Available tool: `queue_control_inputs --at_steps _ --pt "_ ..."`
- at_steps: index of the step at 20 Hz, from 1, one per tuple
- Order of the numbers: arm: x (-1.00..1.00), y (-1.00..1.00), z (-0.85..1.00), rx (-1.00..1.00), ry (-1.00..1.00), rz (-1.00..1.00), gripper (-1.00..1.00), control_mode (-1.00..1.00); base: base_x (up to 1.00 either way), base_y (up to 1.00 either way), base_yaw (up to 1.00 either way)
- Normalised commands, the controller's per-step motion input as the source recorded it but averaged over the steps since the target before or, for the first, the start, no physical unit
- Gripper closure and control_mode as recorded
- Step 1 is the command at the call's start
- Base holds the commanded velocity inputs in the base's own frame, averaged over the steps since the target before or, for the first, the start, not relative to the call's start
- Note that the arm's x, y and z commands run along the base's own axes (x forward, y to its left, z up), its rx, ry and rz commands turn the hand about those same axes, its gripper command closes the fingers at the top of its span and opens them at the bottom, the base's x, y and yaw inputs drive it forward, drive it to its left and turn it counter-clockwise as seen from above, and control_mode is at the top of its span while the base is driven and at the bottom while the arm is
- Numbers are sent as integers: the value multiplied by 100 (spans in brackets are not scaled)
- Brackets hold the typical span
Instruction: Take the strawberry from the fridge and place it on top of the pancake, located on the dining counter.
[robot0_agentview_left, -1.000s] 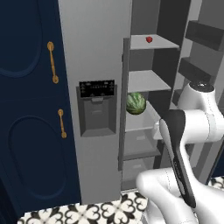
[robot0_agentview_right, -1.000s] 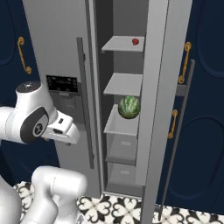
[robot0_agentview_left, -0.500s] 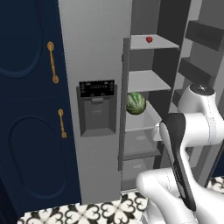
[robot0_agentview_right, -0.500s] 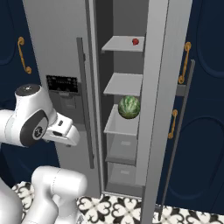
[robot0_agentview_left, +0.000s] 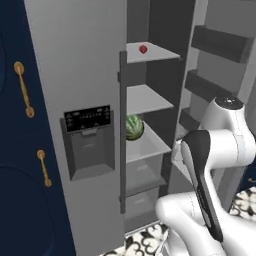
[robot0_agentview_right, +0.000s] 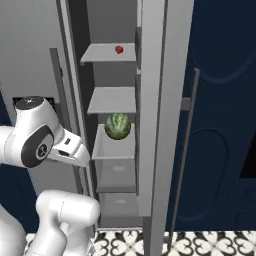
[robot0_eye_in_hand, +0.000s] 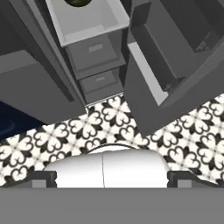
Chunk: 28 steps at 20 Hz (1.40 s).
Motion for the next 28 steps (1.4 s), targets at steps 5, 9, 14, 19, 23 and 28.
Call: queue_control_inputs --at_steps 5,9,14,19,23,28 --pt "0 0 0 0 0 0 -100 100 66 3 -4" --pt "0 0 0 0 0 0 -100 100 54 0 4" --pt "0 0 0 0 0 0 -100 100 42 0 20" --pt "0 0 0 0 0 0 -100 100 27 -1 21" --pt "0 0 0 0 0 0 -100 100 48 -1 14" --pt "0 0 0 0 0 0 -100 100 12 -28 8"
